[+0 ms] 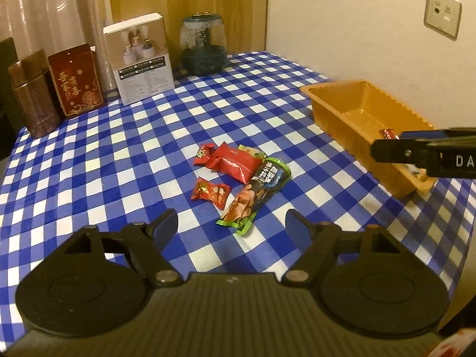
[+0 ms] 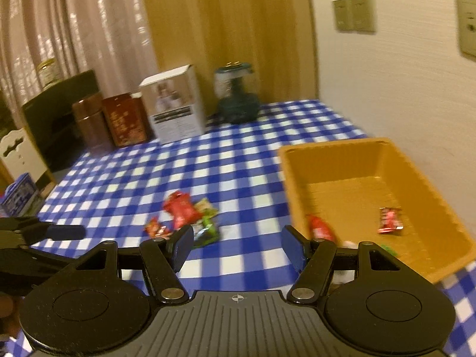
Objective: Organize snacks
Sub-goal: 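Lift both open tools from the orange tray toward the remaining snacks, then lower right tool onto the green-ended snack bag and close it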
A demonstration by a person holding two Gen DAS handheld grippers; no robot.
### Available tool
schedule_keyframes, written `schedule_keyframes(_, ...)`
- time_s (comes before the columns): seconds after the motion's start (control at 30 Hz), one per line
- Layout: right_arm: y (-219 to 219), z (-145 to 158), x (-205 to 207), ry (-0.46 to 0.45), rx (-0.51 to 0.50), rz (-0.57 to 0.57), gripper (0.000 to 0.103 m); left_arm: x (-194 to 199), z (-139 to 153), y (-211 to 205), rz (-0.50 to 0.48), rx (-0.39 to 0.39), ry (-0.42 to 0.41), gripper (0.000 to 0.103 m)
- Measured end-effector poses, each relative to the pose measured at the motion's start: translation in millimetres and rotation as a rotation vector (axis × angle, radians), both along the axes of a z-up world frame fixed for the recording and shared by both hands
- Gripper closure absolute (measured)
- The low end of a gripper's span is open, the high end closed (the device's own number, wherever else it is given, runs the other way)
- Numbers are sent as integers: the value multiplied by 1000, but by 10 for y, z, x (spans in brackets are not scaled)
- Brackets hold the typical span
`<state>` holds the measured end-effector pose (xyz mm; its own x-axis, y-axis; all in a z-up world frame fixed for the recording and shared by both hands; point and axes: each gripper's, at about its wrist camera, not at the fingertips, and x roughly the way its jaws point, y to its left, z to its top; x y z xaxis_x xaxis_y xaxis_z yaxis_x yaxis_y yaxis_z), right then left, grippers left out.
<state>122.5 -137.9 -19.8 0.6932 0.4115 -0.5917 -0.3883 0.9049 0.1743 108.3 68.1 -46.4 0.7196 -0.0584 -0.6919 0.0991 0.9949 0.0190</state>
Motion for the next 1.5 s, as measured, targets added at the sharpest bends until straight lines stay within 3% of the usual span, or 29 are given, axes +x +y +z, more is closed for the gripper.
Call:
schedule_keyframes(0.2,245,-140,129,68,25,21,38,122,-133,204,56,25,16,26)
schedule_keyframes(0.6,821,-658,505,226,73,-13,38,295,-205,720,252,-14,16,26)
schedule_keyframes(0.83,1119,-721,569,197,53,-50,40,306,-176,800,291,-44,0,26)
schedule_keyframes(1.03,1312,-820,627,152,-47,-76,40,303,-168,787,292,-73,-4,23)
schedule_keyframes(1.17,1314,-828,612,130,-78,-49,47,316,-181,777,281,-75,5,23)
schedule_keyframes(1.23,1273,-808,568,126,-84,-11,59,321,-191,762,273,-74,10,23)
schedule_keyframes(1.37,1195,-762,403,99,-151,55,72,327,-204,732,254,-77,18,23)
schedule_keyframes(1.5,975,-723,312,136,-174,71,74,323,-207,705,235,-78,19,23)
